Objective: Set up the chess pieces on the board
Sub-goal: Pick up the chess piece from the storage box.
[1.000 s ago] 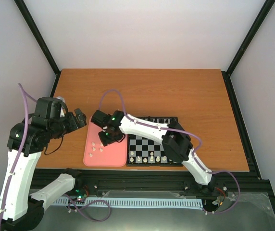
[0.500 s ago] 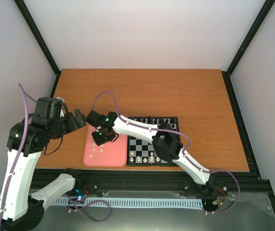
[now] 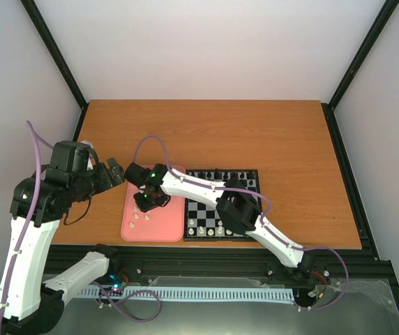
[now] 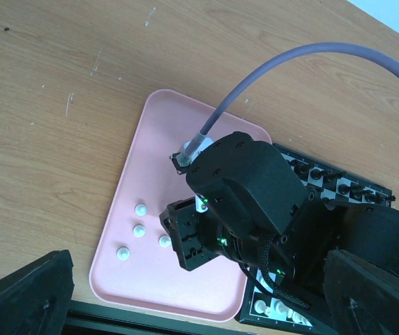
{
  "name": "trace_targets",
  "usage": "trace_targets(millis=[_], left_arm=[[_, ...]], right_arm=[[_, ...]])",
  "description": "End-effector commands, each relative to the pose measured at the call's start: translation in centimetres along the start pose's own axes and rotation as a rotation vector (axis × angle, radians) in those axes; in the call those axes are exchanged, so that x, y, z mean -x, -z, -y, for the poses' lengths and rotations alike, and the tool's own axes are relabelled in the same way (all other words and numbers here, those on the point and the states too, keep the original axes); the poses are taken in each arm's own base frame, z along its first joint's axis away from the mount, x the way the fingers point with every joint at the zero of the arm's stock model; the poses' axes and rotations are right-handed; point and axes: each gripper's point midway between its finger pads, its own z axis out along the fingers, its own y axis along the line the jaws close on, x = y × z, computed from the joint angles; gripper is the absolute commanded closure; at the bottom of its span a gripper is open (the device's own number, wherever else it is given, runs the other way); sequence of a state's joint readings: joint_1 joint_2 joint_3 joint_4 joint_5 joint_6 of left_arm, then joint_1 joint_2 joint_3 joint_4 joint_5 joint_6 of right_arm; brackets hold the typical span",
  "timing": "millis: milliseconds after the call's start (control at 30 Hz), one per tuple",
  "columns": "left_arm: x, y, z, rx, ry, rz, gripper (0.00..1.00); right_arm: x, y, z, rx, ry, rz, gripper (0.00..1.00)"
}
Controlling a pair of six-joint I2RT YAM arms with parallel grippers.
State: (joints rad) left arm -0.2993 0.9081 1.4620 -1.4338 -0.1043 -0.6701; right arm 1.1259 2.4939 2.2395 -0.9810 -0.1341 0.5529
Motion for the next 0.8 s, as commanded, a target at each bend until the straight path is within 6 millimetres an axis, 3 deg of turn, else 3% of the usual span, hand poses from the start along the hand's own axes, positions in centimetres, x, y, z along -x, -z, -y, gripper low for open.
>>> trace_targets(millis=[0, 233, 533, 767], left_arm=[[0.2, 0.2, 0.0, 0.002, -0.014, 0.011, 0.00], [0.1, -0.1, 0.1, -0.001, -0.012, 0.005, 0.00], [0.1, -0.1, 0.0, -0.003, -0.011, 0.009, 0.00], [0.2, 0.0, 0.1, -0.005, -0.010, 0.013, 0.00]], right_arm=[[0.2, 0.1, 0.7, -0.033, -0.001, -0.002, 0.67], [-0.1, -0.1, 0.6, -0.020, 0.004, -0.017, 0.74], [-0.2, 0.0, 0.5, -0.015, 0.007, -0.020, 0.92], [0.6, 2.8, 0.4, -0.025, 0.011, 0.029, 0.96]])
